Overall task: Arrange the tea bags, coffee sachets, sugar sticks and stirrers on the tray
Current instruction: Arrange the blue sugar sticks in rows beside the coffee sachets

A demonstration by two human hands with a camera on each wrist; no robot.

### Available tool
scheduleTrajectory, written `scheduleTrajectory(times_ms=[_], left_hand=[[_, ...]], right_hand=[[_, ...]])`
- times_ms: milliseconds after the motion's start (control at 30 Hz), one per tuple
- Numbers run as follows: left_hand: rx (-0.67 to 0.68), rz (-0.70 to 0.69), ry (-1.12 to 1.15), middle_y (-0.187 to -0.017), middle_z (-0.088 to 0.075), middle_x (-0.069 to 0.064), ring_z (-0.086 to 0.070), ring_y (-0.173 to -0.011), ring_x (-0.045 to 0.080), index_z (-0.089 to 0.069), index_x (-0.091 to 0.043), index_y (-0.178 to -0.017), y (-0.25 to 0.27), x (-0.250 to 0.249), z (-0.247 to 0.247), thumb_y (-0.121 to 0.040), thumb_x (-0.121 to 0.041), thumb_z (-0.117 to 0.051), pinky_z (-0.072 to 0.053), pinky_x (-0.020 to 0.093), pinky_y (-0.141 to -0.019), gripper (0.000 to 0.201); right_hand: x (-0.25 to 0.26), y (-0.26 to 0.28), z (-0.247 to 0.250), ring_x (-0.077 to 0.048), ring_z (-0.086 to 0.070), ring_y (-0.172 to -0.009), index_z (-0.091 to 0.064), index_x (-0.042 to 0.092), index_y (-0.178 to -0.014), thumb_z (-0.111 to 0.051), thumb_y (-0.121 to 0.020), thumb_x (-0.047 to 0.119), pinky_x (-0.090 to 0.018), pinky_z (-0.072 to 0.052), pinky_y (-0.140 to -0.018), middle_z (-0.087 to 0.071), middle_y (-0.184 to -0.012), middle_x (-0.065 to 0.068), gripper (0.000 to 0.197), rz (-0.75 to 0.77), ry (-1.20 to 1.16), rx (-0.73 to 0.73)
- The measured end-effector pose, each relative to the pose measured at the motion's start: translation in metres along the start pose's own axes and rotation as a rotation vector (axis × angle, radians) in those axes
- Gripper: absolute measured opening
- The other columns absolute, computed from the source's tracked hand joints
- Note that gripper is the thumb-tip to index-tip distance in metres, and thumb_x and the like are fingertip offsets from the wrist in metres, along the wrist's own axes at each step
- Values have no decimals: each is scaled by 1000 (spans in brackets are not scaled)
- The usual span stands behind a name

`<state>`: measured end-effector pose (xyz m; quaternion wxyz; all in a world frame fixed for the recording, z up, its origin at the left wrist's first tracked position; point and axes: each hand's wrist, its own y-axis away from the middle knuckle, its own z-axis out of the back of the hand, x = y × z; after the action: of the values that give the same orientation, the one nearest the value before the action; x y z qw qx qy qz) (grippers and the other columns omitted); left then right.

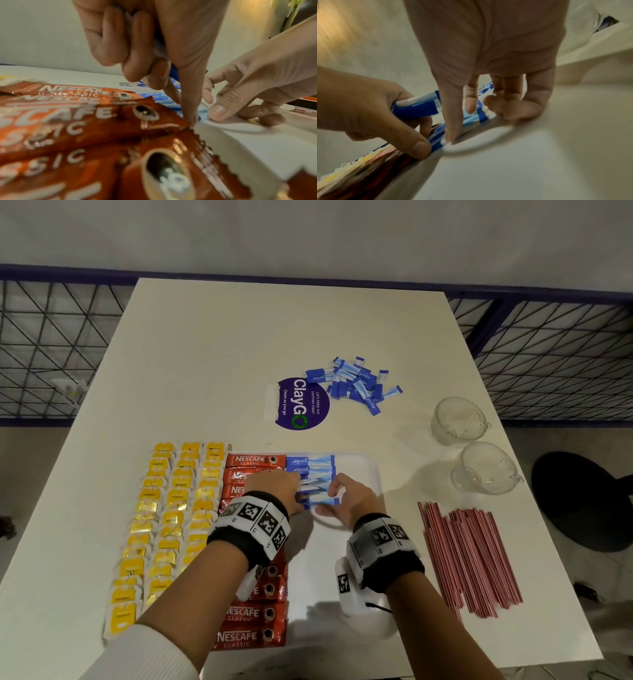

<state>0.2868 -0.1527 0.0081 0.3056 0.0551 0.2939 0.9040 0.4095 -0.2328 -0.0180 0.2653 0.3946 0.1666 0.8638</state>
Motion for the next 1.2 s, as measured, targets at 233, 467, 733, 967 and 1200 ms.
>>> scheduleTrajectory(times_ms=[233, 467, 733, 967, 1200], left_hand=[[24, 18, 64, -117, -60, 4, -57, -106, 22, -50, -19, -118, -3, 2, 1, -88, -44, -56, -48, 36, -93, 40], [55, 25, 106, -115, -60, 3, -58, -105, 21, -52, -20, -115, -2, 5, 3, -88, -44, -56, -48, 35, -92, 36], [-11, 0, 343, -106, -62, 5, -57, -98, 22, -55, -16, -105, 8, 10, 11, -88, -47, -53, -45, 29, -82, 35], [14, -79, 678, -89, -54, 3, -49, -84, 18, -51, -14, -96, 19, -7, 19, -94, -25, -48, -36, 21, -63, 12], [144, -26, 1254, -46, -49, -6, -30, -31, 5, -49, -11, -66, 30, -15, 19, -95, -11, -41, -23, 19, -40, 30]], right_hand=[[-3, -4, 1, -15, -44, -70, -47, 18, -80, -73, -78, 24, -11, -31, -50, -50, -72, 7, 27, 16, -64, 10], [-5, -7, -1, -14, -44, -68, -41, 26, -68, -74, -77, 25, -8, -36, -52, -47, -68, 7, 34, 48, -53, -18], [-1, -5, 6, -10, -42, -52, -51, 33, -69, -73, -77, 28, -18, -38, -56, -43, -58, 4, 24, 55, -341, -98], [20, 6, 26, -13, -56, -69, -61, 29, -93, -73, -78, 24, -27, -49, -66, -53, -77, 4, 20, 165, -553, -42], [19, 11, 34, -1, -58, -44, -59, 4, -90, -66, -81, 2, -14, -47, -48, -62, -47, 6, 12, 182, -727, -48]])
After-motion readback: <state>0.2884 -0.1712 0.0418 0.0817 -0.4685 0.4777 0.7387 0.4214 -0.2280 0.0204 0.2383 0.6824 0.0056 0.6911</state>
